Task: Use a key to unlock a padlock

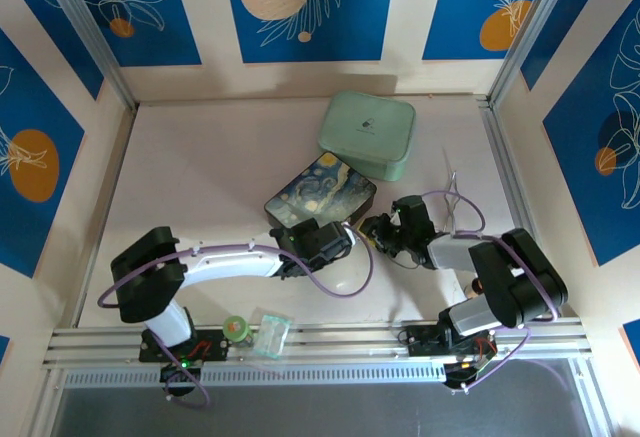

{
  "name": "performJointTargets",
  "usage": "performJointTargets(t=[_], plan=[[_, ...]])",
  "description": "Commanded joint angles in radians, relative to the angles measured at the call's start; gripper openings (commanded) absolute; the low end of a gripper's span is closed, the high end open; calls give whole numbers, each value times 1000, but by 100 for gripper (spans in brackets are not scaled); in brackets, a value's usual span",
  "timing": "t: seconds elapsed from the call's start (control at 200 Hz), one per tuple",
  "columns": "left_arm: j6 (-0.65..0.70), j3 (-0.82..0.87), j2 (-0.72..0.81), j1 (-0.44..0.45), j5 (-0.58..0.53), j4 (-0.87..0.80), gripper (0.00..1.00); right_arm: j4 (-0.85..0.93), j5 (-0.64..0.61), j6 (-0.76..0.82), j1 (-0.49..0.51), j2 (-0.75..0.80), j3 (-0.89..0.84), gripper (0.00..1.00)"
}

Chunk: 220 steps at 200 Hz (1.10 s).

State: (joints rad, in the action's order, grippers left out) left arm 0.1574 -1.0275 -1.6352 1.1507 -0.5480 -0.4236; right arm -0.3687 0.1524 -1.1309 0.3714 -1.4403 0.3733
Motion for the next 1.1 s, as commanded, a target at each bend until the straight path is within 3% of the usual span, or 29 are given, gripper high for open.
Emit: performJointTargets(t=[0.0,0.275,0.49,0.62,0.83,0.95,1.096], plan=[[-9,16,-16,3,22,-150,64,68,-41,3,0,15,32,29],[-31,-24,-15,1,-28,-153,70,530,-68,232,-13,2,149,30],[-51,-27,0,1,-111,-119,74,752,-23,366,-42,-46,231,31],[-48,-11,22,1,-125,-84,74,696,38,369,-28,30,224,31],[-65,13,50,-7,-138,-49,74,735,155,342,52,-40,363,31],[-88,36,70,-25,-162,-31,74,616,258,256,77,-68,315,31],[-98,49,84,-27,-153,-20,74,607,244,266,45,-107,254,32]])
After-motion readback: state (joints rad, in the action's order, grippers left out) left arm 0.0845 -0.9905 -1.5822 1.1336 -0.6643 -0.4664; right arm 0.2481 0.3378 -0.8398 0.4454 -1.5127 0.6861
